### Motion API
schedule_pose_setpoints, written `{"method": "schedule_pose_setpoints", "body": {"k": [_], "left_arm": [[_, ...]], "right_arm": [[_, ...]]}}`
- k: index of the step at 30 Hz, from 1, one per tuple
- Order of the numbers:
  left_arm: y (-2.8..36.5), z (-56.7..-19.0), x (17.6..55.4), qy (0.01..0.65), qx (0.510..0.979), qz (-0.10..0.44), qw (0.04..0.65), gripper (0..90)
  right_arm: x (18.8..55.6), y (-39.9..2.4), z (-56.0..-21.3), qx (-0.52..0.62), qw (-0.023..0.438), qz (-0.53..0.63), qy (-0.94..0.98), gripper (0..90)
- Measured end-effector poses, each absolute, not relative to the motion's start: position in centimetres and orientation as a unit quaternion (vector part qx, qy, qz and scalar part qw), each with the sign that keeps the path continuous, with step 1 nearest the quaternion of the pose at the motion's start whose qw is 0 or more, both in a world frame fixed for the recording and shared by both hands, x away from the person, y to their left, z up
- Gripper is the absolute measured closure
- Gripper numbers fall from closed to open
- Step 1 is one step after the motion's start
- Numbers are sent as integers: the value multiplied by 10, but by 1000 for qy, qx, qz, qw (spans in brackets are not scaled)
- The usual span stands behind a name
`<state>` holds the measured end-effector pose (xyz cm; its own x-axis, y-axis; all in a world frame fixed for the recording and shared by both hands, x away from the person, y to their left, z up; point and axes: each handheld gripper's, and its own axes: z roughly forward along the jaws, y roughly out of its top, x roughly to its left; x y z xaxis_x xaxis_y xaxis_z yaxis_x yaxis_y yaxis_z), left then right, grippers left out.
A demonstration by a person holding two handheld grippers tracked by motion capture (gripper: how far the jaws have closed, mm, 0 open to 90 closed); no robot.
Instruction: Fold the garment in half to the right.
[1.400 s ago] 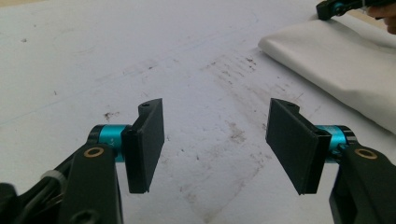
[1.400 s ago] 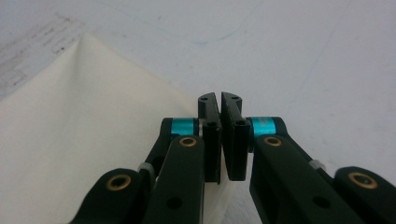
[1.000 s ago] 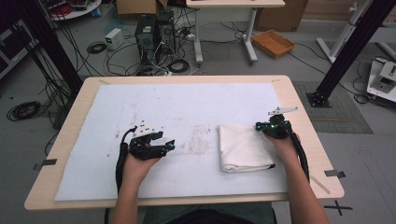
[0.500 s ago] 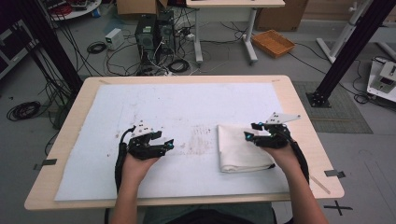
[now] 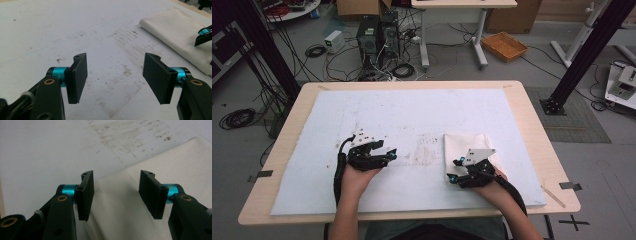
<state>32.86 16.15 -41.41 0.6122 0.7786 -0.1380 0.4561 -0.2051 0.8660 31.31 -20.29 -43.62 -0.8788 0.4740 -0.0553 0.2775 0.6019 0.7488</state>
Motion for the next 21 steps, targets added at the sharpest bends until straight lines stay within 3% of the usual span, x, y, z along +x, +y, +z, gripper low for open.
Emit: {"method": "schedule_pose_setpoints", "body": {"k": [6,15,21], "left_arm": [[162,-414,329,406,758,166,482,359],[169,-411,334,402,755,163,491,338],[170,-411,337,400,753,162,497,318]], "right_arm": [[319,-217,-418,220,144,420,869,389],[360,-259,-384,298,193,451,819,354],[370,-274,-373,321,200,456,806,324]]}}
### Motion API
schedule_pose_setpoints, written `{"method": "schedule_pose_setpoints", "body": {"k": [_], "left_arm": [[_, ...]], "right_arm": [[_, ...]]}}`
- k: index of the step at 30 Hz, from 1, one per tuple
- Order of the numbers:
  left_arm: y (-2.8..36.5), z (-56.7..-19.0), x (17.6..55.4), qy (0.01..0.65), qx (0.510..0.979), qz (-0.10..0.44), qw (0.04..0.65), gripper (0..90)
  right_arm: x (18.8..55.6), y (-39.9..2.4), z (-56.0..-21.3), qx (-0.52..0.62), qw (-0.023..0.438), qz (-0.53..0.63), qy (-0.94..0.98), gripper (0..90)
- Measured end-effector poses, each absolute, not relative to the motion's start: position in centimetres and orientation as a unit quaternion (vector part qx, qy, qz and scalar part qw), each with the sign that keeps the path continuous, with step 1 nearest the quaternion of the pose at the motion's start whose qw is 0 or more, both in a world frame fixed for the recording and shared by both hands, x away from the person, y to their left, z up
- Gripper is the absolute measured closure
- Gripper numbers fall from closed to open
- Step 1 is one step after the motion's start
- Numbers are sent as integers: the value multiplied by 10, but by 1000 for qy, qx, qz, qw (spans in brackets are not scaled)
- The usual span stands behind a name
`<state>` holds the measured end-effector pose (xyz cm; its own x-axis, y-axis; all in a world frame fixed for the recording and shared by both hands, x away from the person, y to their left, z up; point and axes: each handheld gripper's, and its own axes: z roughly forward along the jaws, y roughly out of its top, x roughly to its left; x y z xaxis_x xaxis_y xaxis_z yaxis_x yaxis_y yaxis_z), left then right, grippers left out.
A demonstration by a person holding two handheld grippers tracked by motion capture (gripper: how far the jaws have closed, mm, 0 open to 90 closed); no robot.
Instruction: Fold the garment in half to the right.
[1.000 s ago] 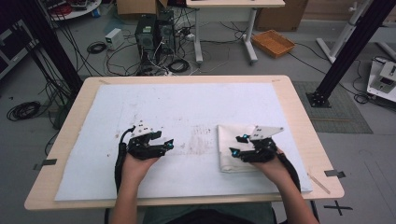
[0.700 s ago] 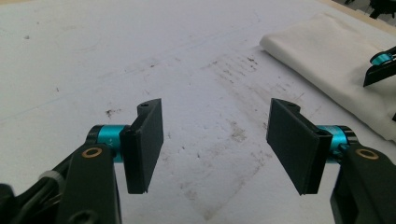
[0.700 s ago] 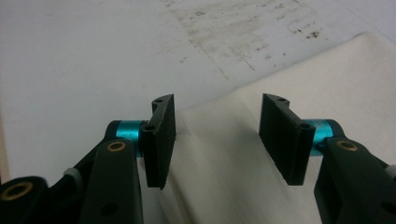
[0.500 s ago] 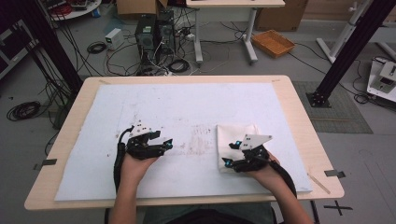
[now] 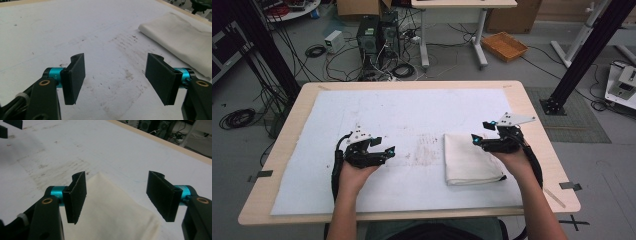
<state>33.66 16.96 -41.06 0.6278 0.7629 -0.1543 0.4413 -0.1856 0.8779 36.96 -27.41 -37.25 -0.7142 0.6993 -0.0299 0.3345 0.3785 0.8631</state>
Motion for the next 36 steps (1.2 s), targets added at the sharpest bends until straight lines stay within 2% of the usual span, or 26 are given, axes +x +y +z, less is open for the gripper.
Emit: {"method": "schedule_pose_setpoints", "body": {"k": [5,10,16,22,36], "left_arm": [[171,-408,337,392,751,167,505,272],[174,-408,338,388,754,170,502,220],[177,-410,336,389,759,169,494,215],[177,-412,332,389,761,168,491,215],[171,-418,338,394,769,158,477,215]], "right_arm": [[372,-295,-374,346,202,463,791,280],[377,-324,-393,390,196,460,773,223],[377,-344,-416,426,187,458,758,221],[377,-344,-425,431,181,452,760,221],[381,-337,-421,420,180,453,766,221]]}}
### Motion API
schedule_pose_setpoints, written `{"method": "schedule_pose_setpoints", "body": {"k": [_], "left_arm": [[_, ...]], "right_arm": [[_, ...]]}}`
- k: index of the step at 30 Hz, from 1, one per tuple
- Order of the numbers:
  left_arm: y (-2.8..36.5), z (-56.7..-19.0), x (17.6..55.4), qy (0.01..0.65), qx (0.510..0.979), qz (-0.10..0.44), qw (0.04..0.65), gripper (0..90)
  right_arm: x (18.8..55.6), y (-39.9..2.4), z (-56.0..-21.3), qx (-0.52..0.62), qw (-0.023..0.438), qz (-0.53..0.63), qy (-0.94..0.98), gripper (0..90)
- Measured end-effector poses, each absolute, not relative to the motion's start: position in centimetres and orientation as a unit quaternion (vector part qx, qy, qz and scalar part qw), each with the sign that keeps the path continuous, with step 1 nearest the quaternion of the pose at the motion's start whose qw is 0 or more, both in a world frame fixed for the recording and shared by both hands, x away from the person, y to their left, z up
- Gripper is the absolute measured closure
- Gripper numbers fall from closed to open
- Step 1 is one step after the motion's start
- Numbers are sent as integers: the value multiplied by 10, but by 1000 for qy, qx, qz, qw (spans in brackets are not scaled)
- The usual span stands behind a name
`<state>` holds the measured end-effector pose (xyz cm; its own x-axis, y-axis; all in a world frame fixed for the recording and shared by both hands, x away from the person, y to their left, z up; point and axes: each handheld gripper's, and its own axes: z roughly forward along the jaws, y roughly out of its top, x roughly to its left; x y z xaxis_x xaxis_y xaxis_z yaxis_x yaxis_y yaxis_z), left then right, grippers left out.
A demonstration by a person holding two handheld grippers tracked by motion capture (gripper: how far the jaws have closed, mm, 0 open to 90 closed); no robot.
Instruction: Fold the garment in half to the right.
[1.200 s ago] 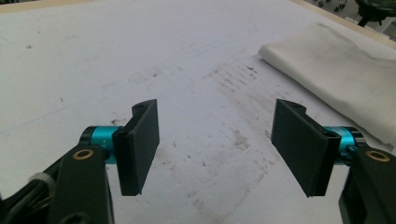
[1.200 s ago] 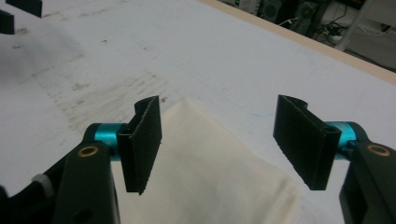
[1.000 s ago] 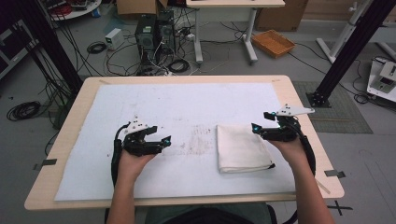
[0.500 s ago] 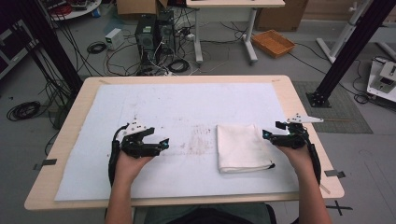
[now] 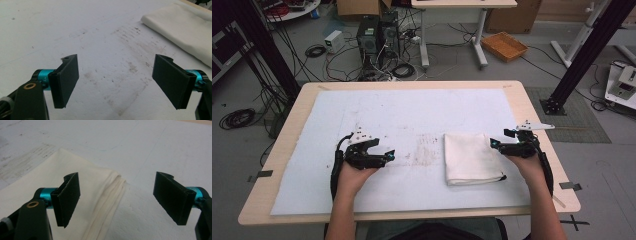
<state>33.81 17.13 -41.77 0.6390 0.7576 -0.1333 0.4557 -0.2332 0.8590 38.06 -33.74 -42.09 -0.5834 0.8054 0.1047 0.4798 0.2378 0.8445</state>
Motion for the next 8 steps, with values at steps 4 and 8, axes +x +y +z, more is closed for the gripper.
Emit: {"method": "schedule_pose_setpoints", "body": {"k": [4,8], "left_arm": [[170,-416,338,392,768,160,480,215],[171,-414,338,394,768,161,479,215]], "right_arm": [[381,-340,-419,421,181,454,764,221],[381,-341,-419,422,181,456,762,221]]}}
